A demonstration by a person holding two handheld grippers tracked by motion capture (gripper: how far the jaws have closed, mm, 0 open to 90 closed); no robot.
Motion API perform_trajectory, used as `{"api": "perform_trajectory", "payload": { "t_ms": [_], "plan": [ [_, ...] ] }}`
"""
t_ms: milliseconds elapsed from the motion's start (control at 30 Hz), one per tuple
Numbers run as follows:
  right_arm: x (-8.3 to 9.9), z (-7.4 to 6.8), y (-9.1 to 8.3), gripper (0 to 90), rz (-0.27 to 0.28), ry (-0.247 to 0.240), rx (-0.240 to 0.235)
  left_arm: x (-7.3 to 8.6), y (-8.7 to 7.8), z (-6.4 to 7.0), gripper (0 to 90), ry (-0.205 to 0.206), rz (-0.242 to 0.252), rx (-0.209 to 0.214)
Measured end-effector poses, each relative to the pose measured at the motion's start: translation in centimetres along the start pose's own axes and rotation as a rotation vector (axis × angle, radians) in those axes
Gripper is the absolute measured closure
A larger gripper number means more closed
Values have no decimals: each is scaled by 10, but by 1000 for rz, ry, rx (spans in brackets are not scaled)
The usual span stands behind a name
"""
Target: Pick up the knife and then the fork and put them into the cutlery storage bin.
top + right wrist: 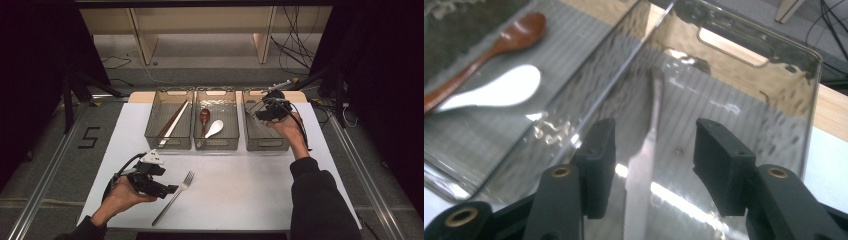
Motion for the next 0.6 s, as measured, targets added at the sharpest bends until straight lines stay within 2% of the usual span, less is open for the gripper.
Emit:
{"api": "perform_trajectory", "payload": {
  "t_ms": [200, 300, 400, 467, 600],
  "plan": [
    [10, 1, -7, 534, -33, 20, -31, 0, 0, 0, 209, 1, -2, -1],
    [17, -3, -12, 583, -23, 17, -46, 0, -1, 0, 209, 2, -3, -2],
    [23, -7, -19, 590, -3, 22, -69, 0, 0, 0, 209, -2, -9, -4],
    [27, -10, -24, 549, 18, 25, -93, 1, 1, 0, 209, -4, -17, -3],
    [36, -19, -36, 436, 67, 32, -103, 1, 2, 0, 215, -9, -43, 5]
  ]
}}
Point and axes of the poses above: each handheld gripper's, and its own axes: y roughly forward along the jaws, x roughly out of its underside, z roughly to its right, the point moved 2 cm from there along y, roughly forward along the jaws, and after that the axes turned 9 degrees about -x, right-handed, at the moved point
